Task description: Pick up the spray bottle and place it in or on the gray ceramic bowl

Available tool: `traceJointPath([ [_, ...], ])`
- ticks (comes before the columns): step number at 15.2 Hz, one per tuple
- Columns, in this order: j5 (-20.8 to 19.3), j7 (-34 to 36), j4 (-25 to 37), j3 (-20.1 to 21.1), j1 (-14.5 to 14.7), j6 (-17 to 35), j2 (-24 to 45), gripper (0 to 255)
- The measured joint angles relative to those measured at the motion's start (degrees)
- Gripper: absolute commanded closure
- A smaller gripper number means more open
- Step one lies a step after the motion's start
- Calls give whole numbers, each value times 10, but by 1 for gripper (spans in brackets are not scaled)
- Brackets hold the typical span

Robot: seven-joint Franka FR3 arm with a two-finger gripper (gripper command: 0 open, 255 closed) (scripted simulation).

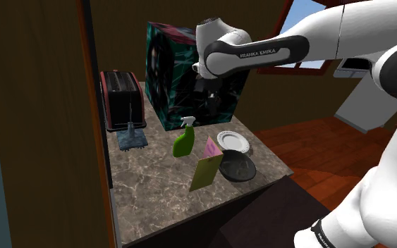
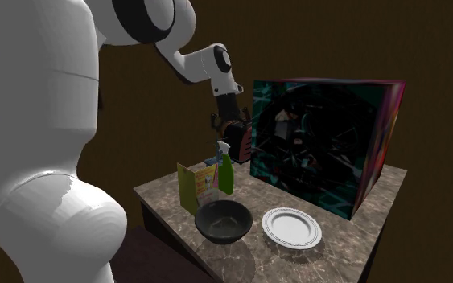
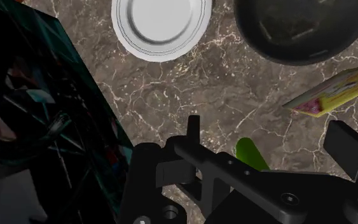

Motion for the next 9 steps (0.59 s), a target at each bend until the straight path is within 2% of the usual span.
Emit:
traceJointPath([
  [9, -72, -106, 151, 27, 54, -24, 184, 0],
])
